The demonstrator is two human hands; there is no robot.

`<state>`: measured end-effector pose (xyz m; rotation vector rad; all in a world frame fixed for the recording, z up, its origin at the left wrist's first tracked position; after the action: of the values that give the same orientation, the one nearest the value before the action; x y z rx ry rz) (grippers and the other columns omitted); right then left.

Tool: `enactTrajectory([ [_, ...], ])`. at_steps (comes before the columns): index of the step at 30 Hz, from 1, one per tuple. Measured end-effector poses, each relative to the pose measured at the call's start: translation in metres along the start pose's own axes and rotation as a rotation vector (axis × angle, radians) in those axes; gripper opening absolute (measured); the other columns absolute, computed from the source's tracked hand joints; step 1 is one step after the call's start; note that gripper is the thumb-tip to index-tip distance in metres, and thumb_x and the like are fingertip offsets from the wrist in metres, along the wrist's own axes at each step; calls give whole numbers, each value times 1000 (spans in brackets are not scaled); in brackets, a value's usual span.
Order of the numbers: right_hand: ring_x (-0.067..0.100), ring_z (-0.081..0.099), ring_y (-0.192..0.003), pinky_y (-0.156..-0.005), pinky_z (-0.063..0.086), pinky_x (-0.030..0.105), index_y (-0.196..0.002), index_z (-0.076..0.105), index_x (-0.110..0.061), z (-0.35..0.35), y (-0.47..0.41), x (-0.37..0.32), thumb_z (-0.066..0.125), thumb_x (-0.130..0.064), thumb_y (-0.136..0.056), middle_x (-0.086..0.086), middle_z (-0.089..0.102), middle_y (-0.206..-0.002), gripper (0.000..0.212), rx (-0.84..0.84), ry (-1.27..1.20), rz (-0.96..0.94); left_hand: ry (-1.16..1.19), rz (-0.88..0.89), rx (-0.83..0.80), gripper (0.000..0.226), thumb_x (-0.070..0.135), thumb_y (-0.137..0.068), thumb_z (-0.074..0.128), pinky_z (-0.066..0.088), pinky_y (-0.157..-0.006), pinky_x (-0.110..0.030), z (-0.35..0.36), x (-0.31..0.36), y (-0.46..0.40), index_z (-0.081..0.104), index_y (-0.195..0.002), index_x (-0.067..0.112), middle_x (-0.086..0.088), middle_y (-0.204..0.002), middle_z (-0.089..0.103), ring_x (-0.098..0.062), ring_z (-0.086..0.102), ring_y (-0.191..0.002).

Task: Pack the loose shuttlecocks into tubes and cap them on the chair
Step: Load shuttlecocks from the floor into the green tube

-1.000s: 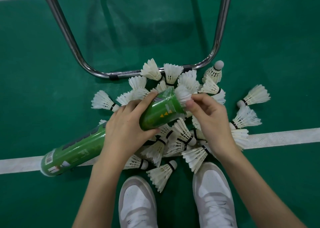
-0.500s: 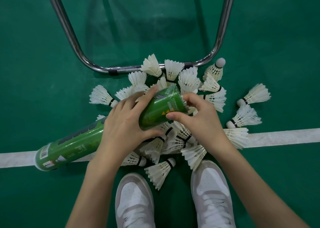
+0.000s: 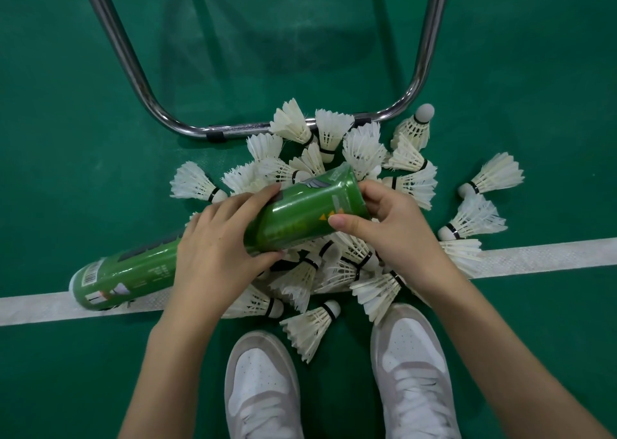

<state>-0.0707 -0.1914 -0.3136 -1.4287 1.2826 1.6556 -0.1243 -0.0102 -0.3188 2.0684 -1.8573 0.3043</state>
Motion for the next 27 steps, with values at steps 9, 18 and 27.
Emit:
enactTrajectory([
  [9,-3,62,-84,-76,48,12,-101,61,-14,1,1,1,68,-1,-78,-8,67,-92,28,-51,-3,3,-1,22,42,87,39,-62,82,42,-88,-43,-1,2,3,38,-137,42,7,-125,55,-23,49,-110],
  [18,-1,62,-93,-83,48,15,-105,56,-25,5,4,1,62,0,-84,-11,65,-102,33,-158,30,-12,-11,58,73,86,37,-63,83,39,-89,-44,3,2,4,40,-137,41,3,-123,55,-26,49,-108],
  [27,-4,49,-105,-88,36,13,-98,63,-28,-54,10,4,69,-28,-78,-22,59,-106,21,101,502,-38,0,55,108,89,32,-62,84,38,-91,-46,2,-2,4,40,-139,38,-1,-123,55,-28,48,-107],
])
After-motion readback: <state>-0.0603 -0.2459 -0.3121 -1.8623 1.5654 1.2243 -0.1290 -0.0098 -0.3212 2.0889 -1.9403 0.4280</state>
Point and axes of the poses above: each hand's wrist, its own y-axis away from the middle knuckle, its own z-axis out of the palm, x = y × z, the point moved 7 cm from there along -y, towards the middle knuckle
